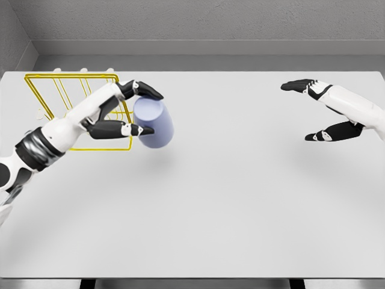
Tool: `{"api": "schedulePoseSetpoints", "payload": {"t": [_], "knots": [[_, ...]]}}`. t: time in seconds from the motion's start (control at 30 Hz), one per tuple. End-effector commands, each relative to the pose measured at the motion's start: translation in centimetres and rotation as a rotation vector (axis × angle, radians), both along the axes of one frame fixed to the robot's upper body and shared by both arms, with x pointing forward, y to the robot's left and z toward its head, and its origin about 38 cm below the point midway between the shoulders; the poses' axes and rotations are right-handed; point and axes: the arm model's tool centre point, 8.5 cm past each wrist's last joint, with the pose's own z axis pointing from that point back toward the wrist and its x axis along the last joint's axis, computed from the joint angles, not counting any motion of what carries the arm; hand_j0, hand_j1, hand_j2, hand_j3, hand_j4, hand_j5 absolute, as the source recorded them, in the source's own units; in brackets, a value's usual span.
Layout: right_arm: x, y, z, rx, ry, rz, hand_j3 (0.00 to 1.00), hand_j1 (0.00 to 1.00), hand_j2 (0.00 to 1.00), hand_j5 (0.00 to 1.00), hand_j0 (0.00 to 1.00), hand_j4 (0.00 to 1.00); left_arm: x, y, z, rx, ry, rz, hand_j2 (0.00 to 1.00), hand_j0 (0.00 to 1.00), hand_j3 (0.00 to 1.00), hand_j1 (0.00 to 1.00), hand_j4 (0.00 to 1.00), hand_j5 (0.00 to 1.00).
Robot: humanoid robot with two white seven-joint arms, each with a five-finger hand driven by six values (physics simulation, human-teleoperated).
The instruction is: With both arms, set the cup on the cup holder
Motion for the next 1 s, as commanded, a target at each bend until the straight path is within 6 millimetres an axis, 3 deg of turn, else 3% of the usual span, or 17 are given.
{"api": "schedulePoseSetpoints", "payload": {"t": [0.0, 0.97], "knots": [[0.0, -0.1, 0.1, 0.007, 0.001, -0.002, 1.00, 1.00, 1.00, 1.00, 1.00, 1.00, 0.1, 0.5, 0.4, -0.006, -0.008, 0.010, 0.62, 0.62, 0.62, 0.62, 0.62, 0.62], [0.0, 0.0, 0.1, 0.007, 0.002, -0.001, 1.00, 1.00, 1.00, 1.00, 1.00, 1.00, 1.0, 3.5, 2.1, 0.008, -0.044, 0.069, 0.62, 0.62, 0.62, 0.62, 0.62, 0.62]]}}
